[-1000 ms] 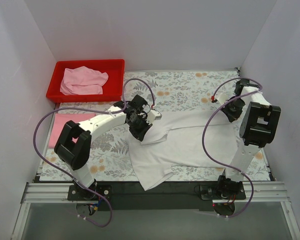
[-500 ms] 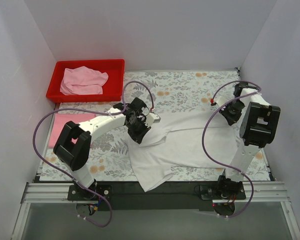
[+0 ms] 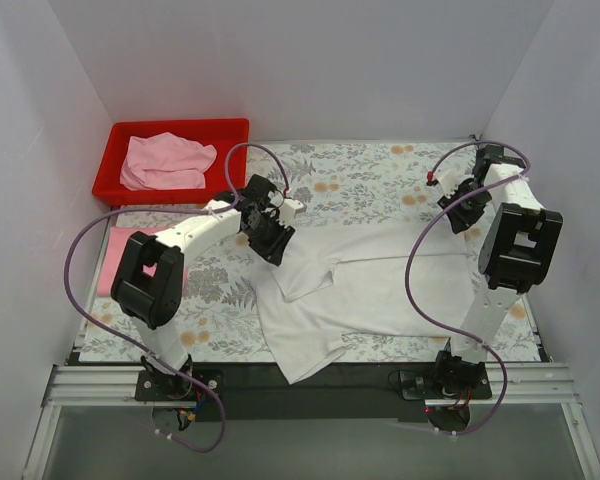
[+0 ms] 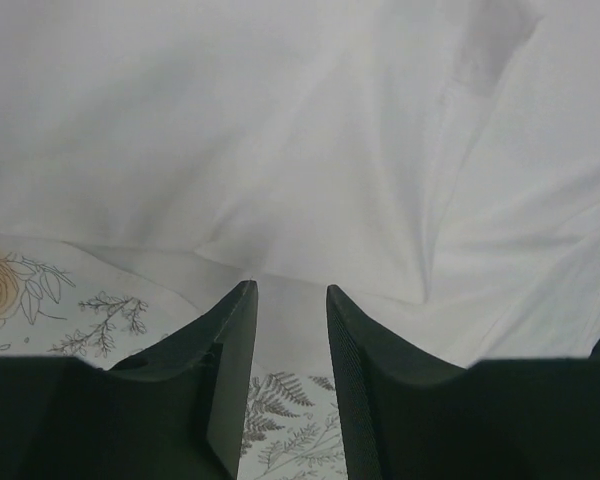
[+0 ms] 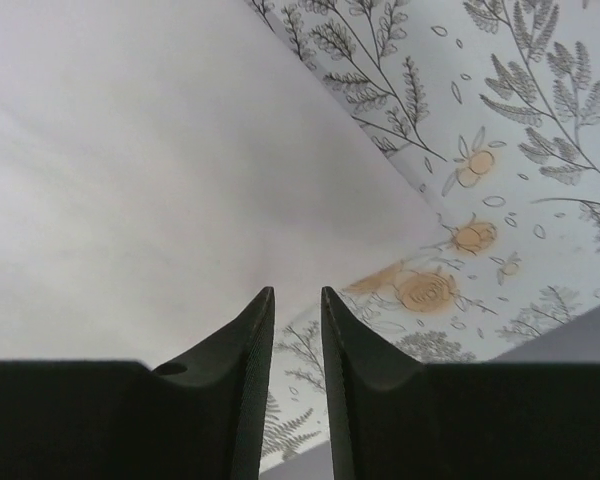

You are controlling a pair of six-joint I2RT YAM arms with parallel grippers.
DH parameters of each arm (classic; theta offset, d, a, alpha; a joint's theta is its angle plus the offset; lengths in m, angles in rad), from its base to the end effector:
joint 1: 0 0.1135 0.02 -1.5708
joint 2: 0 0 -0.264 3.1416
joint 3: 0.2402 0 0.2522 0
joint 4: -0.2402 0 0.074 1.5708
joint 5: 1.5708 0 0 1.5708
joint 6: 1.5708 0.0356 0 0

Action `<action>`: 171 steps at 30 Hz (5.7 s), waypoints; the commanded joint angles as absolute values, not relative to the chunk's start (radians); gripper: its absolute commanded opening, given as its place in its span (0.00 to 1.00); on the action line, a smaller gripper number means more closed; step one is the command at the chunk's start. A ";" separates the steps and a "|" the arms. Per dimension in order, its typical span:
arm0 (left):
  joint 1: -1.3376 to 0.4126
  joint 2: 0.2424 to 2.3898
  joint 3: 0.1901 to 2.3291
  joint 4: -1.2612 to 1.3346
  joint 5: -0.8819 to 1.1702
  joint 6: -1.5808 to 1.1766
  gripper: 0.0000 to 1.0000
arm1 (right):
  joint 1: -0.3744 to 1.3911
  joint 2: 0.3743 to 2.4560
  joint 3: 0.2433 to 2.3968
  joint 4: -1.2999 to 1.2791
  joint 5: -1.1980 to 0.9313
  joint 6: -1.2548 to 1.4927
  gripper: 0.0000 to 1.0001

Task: Fold and stack the t-shirts
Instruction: Fold the tshirt

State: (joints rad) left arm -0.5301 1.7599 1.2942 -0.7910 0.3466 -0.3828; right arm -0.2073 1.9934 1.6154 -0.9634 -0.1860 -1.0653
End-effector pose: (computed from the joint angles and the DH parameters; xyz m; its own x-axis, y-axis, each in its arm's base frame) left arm 0.2947 -0.1867 0.2142 -0.9726 0.1628 -0.1659 0.2187 0.8831 -0.4151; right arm 0.3956 -0.0765 0.2135 -0.6024 -0.7519 -0.2677 -0.7557 0.6453 -0.1118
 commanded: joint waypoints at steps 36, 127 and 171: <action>-0.374 1.804 1.510 -0.750 0.534 -0.350 0.65 | -0.156 1.855 1.633 -1.020 -0.270 -1.035 0.93; -0.779 1.384 0.747 -0.354 0.311 -0.153 0.44 | -0.227 1.623 0.842 -0.795 0.067 -1.450 0.01; -0.565 1.359 1.055 -0.830 0.491 -0.077 0.00 | -0.238 1.575 1.067 -1.063 -0.029 -1.447 0.01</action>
State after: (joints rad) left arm -0.6090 1.3216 0.9966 -0.8196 0.4606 -0.1215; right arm -0.2298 1.5307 0.9749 -1.0084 0.0082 -1.4509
